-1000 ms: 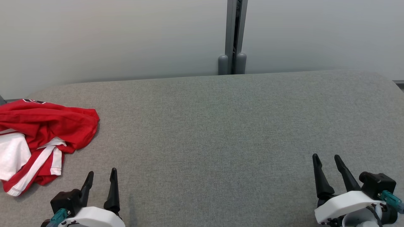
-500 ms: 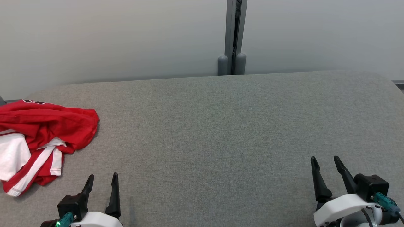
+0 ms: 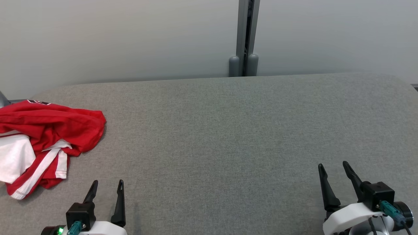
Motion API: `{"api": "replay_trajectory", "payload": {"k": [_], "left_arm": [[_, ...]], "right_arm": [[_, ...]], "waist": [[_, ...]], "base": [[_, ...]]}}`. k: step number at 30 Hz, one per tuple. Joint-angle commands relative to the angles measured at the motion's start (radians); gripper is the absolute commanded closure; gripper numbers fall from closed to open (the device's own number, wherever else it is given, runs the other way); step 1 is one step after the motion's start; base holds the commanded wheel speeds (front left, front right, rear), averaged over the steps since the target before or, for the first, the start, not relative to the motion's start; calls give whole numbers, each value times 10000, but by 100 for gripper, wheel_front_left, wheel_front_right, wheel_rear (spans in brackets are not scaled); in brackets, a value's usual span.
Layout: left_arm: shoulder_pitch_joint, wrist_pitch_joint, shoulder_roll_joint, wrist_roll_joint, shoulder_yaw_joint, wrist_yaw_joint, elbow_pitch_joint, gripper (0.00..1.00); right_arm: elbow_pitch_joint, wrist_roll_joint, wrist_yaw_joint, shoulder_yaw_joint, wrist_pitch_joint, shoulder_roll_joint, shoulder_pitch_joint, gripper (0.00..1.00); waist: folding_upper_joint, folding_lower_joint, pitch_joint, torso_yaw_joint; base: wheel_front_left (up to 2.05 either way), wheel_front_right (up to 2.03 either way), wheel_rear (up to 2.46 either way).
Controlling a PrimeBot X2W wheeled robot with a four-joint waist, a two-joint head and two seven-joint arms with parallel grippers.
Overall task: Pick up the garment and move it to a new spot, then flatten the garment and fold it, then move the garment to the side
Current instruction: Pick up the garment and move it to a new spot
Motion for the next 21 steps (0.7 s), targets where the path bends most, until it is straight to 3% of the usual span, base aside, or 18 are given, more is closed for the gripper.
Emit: {"api": "replay_trajectory", "payload": {"k": [1, 8, 21], "left_arm": [[-25, -95, 64, 163, 21, 51, 1, 0], [48, -74, 62, 157, 240, 190, -18, 0], [313, -72, 112, 35, 1261, 335, -56, 0]], "right_arm": [[33, -164, 18, 18, -105, -38, -52, 0], [28, -64, 15, 274, -110, -33, -155, 0], [184, 410, 10, 1450, -99, -29, -252, 0]], "waist": [[-1, 0, 17, 80], [-1, 0, 86, 781], [-1, 0, 297, 2713]], "base": [[0, 0, 0], [0, 0, 0], [0, 0, 0]]}}
